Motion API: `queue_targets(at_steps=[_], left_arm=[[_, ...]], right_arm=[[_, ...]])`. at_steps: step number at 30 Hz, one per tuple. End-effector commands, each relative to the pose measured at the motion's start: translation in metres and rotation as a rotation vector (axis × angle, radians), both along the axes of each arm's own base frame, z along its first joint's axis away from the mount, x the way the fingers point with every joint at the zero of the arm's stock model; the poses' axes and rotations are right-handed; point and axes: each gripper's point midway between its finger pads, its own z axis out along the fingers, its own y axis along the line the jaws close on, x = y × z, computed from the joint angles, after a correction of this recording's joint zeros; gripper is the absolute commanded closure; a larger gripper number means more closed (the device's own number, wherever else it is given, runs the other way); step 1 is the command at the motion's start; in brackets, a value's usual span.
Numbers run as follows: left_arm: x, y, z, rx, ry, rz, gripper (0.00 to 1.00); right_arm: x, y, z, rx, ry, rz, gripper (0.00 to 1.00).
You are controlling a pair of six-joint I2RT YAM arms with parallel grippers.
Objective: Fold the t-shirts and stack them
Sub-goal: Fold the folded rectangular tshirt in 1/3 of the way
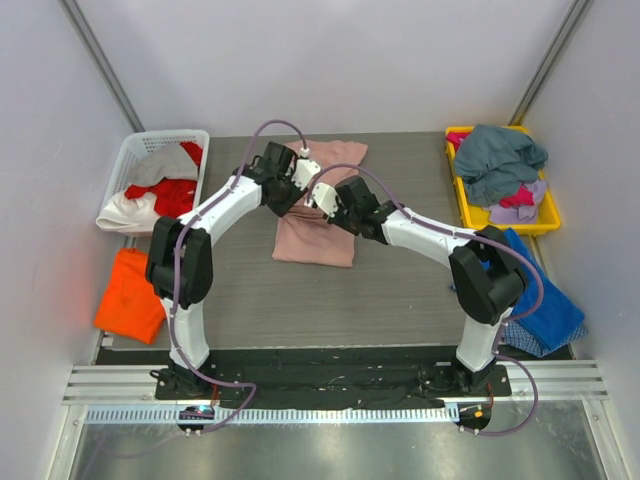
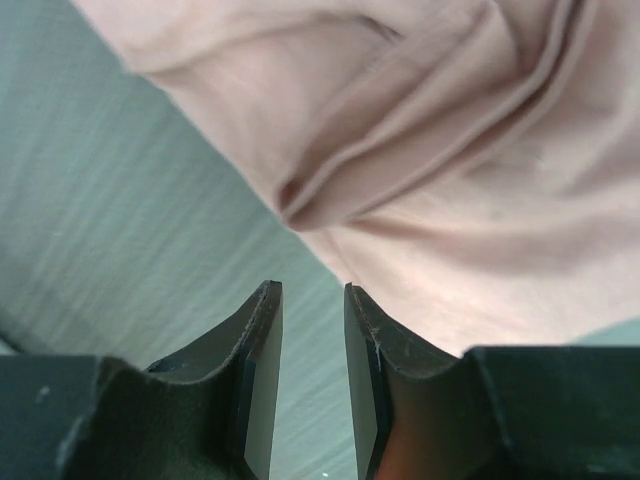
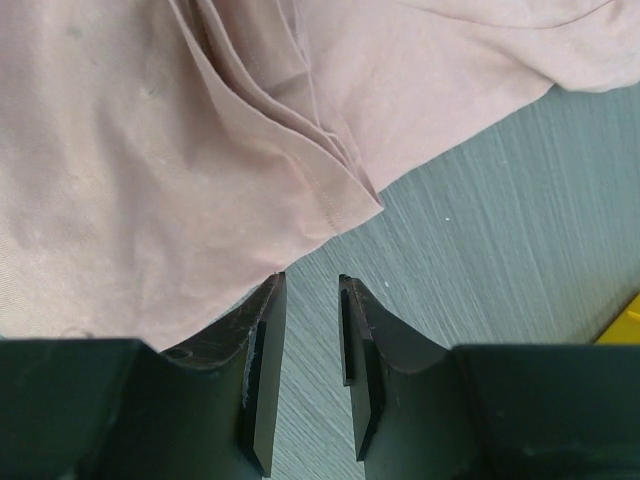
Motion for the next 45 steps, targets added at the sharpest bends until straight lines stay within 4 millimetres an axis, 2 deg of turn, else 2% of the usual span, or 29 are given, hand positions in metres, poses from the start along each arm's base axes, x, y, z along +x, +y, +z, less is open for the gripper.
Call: queue_targets(at_steps=[1,11,17,28,34,39,43,44,45], left_arm=[[-0.023,-0.018,-0.002,-0.065,0.072,-0.067,0.65],[-0.013,-0.036,-0.028,-0.081,0.126,-0.091,0.67],[-0.005,-0.041,-0.031,-0.091,0.123,-0.086,0.67],[0.029,-0.044,-0.044,-0.059,0.052,-0.055,0.70],[0.050,-0.045,-0.042,-0.060,-0.024,-0.017,0.71],[0.065,-0.038,-0.043,-0.035,-0.087,0.049,0.72],[0.068,-0.032,-0.048,-0.010,-0.108,0.073,0.73],[0.068,-0.032,-0.048,-0.009,-0.110,0.073,0.73],[0.069,-0.031,-0.047,-0.006,-0.118,0.078,0.73]], right_arm=[[0.008,0.010,0.003,0.032,-0.025,0.000,0.65],[0.005,0.006,-0.002,0.013,-0.024,-0.002,0.66],[0.007,0.007,-0.003,0.015,-0.032,-0.003,0.66],[0.006,0.004,-0.009,0.001,-0.025,-0.008,0.66],[0.009,0.003,-0.012,-0.013,-0.036,-0.016,0.66],[0.018,0.011,-0.015,0.012,-0.061,-0.011,0.66],[0.037,0.023,-0.005,0.047,-0.119,-0.024,0.66],[0.039,0.024,-0.012,0.041,-0.113,-0.025,0.66],[0.045,0.028,-0.008,0.049,-0.124,-0.027,0.66]])
